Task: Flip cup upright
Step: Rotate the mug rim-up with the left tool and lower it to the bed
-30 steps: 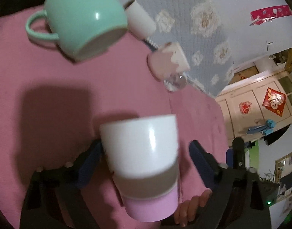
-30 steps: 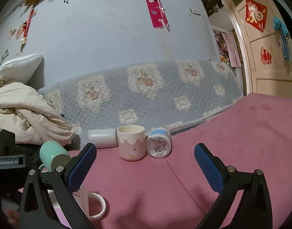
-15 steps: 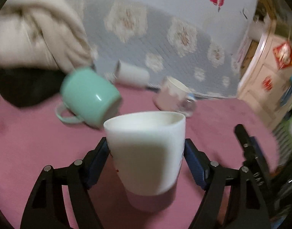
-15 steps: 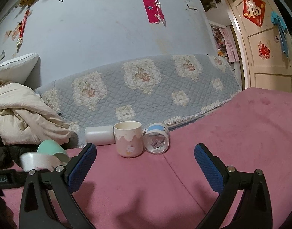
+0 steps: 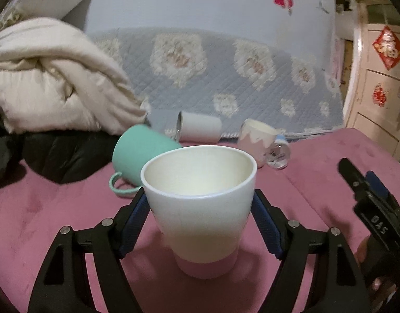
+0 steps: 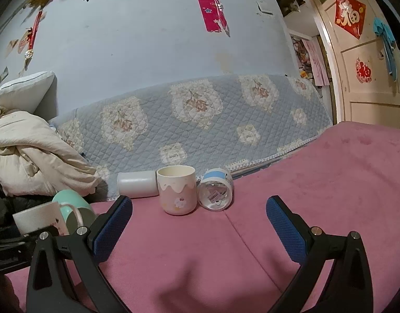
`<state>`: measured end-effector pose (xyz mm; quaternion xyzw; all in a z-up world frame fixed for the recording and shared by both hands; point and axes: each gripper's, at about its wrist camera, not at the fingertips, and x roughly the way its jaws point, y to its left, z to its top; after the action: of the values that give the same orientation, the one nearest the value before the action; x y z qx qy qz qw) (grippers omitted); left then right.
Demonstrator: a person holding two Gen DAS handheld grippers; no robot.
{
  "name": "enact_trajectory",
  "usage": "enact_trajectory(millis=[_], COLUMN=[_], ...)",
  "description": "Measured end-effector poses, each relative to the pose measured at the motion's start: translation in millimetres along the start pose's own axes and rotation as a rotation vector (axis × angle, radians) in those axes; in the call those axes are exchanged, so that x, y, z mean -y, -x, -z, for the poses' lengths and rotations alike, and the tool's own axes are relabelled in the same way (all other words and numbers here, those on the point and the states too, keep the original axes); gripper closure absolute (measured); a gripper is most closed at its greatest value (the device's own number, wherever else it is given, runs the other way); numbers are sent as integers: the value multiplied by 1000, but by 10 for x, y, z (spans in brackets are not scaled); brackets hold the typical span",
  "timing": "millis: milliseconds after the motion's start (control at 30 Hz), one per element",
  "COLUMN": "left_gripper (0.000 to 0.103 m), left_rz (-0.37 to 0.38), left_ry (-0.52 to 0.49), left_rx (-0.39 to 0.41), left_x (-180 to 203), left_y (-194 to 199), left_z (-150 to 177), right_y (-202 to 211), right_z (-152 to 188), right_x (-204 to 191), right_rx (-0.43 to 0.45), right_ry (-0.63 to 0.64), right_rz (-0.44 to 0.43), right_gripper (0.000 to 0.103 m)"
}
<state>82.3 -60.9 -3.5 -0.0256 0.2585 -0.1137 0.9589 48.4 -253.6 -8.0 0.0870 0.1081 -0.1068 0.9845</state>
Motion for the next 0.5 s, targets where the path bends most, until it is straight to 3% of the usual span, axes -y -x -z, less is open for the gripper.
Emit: enact_trajectory(millis=[100,267,500], left_gripper=[27,27,27], left_rz=[10,48,94], left_ry=[-28,26,13], left_rx=[9,-42,30], left_x=[39,-82,-92], left_y=[-5,-159,-102], left_z=[2,34,17], right_y=[7,5,4], right_z=[4,13,12], right_x=[3,14,23], right_rx=[0,0,2], right_ry=[-4,-4,-4], right_rz=[-1,2,-1], right_gripper=[0,0,0])
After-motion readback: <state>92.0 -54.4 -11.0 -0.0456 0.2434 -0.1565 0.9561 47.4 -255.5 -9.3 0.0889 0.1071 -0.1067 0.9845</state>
